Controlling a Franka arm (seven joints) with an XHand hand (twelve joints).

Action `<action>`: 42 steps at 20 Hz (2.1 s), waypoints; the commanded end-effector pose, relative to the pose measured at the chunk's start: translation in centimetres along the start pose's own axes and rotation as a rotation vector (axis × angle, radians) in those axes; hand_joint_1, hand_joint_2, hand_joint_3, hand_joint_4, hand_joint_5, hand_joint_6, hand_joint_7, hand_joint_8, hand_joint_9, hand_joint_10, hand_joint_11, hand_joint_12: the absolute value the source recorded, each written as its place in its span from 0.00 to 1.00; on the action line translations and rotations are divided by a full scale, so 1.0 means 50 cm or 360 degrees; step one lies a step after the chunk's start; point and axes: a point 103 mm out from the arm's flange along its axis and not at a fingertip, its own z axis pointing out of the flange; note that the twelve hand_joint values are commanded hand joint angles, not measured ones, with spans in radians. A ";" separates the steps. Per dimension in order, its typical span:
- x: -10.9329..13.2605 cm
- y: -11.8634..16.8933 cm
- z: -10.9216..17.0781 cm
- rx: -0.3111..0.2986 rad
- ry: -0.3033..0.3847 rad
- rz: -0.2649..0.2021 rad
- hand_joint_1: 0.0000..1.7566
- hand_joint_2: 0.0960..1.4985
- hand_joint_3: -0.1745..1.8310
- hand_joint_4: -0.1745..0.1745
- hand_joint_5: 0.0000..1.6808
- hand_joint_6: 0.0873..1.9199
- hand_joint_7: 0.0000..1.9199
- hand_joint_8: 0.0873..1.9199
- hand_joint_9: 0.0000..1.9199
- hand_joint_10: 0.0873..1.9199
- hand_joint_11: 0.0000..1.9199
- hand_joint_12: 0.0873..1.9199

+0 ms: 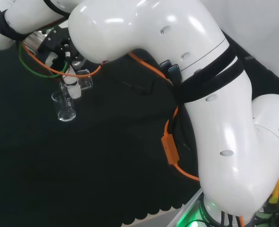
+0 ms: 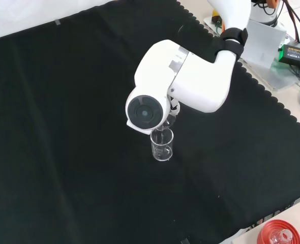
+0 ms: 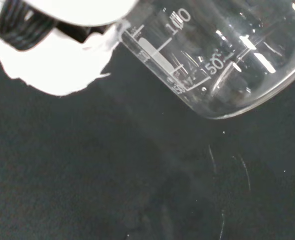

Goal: Pour the water from the handheld beaker into the one on the table.

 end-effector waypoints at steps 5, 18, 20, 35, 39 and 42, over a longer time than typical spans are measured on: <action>-0.006 -0.007 0.006 -0.0007 -0.0017 0.0012 0.67 0.43 0.37 0.50 0.77 0.28 1.00 0.00 0.85 0.00 0.68 0.42; 0.017 -0.004 -0.022 0.0024 -0.0077 0.0041 0.67 0.43 0.37 0.48 0.77 0.27 1.00 0.00 0.86 0.00 0.68 0.42; 0.017 -0.004 -0.023 0.0025 -0.0077 0.0042 0.67 0.43 0.37 0.48 0.77 0.27 1.00 0.00 0.86 0.00 0.68 0.42; 0.019 -0.005 -0.026 0.0022 -0.0091 0.0046 0.67 0.43 0.37 0.47 0.77 0.27 1.00 0.00 0.86 0.00 0.68 0.42; 0.019 -0.006 -0.026 0.0024 -0.0093 0.0048 0.67 0.43 0.37 0.47 0.77 0.27 1.00 0.00 0.86 0.00 0.68 0.42; 0.019 -0.006 -0.026 0.0025 -0.0099 0.0053 0.67 0.43 0.37 0.47 0.77 0.27 1.00 0.00 0.86 0.00 0.68 0.42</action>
